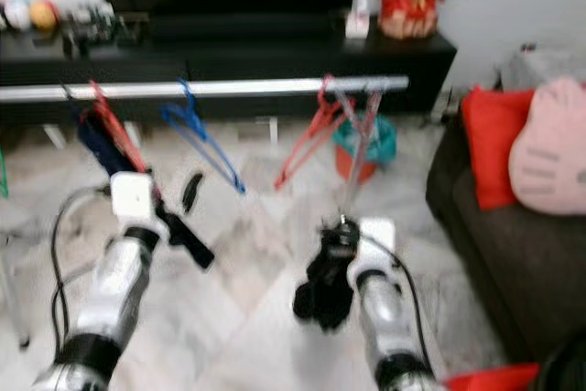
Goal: Hang hanger
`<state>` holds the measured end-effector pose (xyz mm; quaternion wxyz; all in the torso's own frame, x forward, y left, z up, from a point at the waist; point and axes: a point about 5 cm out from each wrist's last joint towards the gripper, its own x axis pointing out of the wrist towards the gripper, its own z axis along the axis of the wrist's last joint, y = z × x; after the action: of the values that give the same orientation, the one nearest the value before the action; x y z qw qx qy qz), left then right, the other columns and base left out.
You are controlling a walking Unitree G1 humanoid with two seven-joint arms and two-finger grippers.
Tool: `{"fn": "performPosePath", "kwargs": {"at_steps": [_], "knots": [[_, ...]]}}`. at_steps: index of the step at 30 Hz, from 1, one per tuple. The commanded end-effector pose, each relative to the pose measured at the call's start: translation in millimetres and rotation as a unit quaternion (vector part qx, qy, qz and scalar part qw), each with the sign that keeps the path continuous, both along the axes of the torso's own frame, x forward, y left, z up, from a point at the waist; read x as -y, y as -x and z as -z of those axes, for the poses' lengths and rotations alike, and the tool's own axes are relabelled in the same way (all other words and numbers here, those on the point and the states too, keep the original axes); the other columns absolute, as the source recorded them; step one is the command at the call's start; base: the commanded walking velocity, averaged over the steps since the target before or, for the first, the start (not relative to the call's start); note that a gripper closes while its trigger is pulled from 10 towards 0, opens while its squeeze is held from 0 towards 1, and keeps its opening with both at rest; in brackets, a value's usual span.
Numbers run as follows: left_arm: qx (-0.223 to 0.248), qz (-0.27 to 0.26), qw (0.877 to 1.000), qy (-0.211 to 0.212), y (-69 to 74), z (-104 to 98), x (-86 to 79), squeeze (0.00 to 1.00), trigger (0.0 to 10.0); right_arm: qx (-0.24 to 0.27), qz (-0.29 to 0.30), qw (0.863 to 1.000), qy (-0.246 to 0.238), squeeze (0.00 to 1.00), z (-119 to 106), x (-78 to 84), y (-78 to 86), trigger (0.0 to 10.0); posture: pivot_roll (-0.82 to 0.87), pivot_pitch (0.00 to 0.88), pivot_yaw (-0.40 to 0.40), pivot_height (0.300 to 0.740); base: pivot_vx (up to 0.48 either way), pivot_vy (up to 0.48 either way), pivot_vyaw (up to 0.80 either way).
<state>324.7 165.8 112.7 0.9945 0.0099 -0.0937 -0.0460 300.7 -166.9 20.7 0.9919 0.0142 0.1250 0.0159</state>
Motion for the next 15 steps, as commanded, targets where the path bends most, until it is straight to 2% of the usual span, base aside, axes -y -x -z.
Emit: {"fn": "performPosePath", "kwargs": {"at_steps": [1,8,15], "knots": [[-0.004,0.003,1.000,-0.001,-0.4,0.4,2.2,0.00,10.0,0.009,-0.004,1.000,0.011,0.00,-4.7,2.3,-3.4,10.0,-0.06,0.030,0.018,0.740,0.000,0.000,0.69],[-0.005,0.002,1.000,-0.002,-1.2,0.2,3.7,0.00,10.0,0.005,-0.016,1.000,-0.002,0.00,-2.8,-1.3,-2.3,10.0,-0.06,0.029,0.018,0.740,0.000,0.000,0.80],[-0.007,0.000,1.000,-0.002,-1.6,0.4,3.8,0.00,10.0,0.001,-0.026,1.000,-0.005,0.00,-2.0,-5.3,-2.1,10.0,-0.06,0.028,0.018,0.740,0.000,0.000,0.42]]}}
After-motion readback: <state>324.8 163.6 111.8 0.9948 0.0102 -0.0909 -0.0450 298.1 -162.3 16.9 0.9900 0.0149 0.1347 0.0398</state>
